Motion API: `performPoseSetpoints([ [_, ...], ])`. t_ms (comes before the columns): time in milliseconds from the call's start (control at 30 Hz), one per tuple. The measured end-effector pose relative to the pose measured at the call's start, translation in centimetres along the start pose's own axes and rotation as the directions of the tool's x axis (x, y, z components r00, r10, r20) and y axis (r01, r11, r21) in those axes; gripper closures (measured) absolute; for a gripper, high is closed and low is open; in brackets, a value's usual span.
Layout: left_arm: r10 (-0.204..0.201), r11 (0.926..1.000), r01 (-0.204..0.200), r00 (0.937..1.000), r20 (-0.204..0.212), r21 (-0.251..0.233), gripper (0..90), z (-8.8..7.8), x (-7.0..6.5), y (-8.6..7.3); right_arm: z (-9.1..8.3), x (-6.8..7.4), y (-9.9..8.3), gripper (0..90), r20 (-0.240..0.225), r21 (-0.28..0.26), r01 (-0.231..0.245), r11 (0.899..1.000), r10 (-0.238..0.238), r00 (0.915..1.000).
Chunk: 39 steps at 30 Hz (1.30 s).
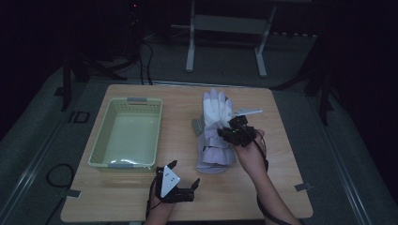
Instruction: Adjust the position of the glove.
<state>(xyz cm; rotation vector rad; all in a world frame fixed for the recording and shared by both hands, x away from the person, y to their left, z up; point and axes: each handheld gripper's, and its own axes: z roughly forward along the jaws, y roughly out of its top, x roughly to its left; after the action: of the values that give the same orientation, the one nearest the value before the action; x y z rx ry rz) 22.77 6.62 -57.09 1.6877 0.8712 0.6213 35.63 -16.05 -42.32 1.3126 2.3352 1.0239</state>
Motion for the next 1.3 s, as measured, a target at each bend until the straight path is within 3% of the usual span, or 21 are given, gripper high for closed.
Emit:
performPoseSetpoints([
  [167, -0.004, 1.0, 0.004, 1.0, 0.007, -0.002, 0.0, 0.0, 0.0, 0.0, 2.9, 0.3, -0.8, 80.1, 0.005, 0.066, -0.012, 0.998, 0.012, 0.9999],
  [433, -0.001, 1.0, 0.001, 1.0, 0.007, -0.002, 0.0, 0.0, 0.0, 0.0, 5.9, 0.0, -1.7, 79.8, 0.034, 0.146, -0.027, 0.989, 0.022, 0.9992],
  [600, -0.004, 1.0, 0.004, 0.9999, 0.01, -0.004, 0.0, 0.0, 0.0, 0.0, 7.1, 0.0, -2.3, 79.7, 0.046, 0.166, -0.028, 0.986, 0.02, 0.9988],
  [900, 0.0, 1.0, 0.0, 1.0, 0.009, 0.0, 0.0, 0.0, 0.0, 0.0, 6.9, -1.5, -2.7, 78.7, 0.079, 0.17, -0.063, 0.983, 0.05, 0.9956],
  [1067, -0.002, 1.0, 0.002, 1.0, 0.007, 0.001, 0.0, 0.0, 0.0, 0.0, 7.6, -1.1, -2.7, 74.2, 0.075, 0.185, -0.054, 0.981, 0.041, 0.9963],
  [1267, 0.0, 1.0, 0.0, 1.0, 0.008, 0.003, 0.0, 0.0, 0.0, 0.0, 7.5, -1.5, -2.7, 67.5, 0.055, 0.173, -0.074, 0.982, 0.065, 0.9964],
  [1300, 0.019, 0.9998, -0.019, 0.9998, 0.008, 0.006, 0.0, 0.1, -0.2, 0.0, 7.2, -1.7, -2.6, 56.6, 0.045, 0.158, -0.077, 0.984, 0.071, 0.9965],
])
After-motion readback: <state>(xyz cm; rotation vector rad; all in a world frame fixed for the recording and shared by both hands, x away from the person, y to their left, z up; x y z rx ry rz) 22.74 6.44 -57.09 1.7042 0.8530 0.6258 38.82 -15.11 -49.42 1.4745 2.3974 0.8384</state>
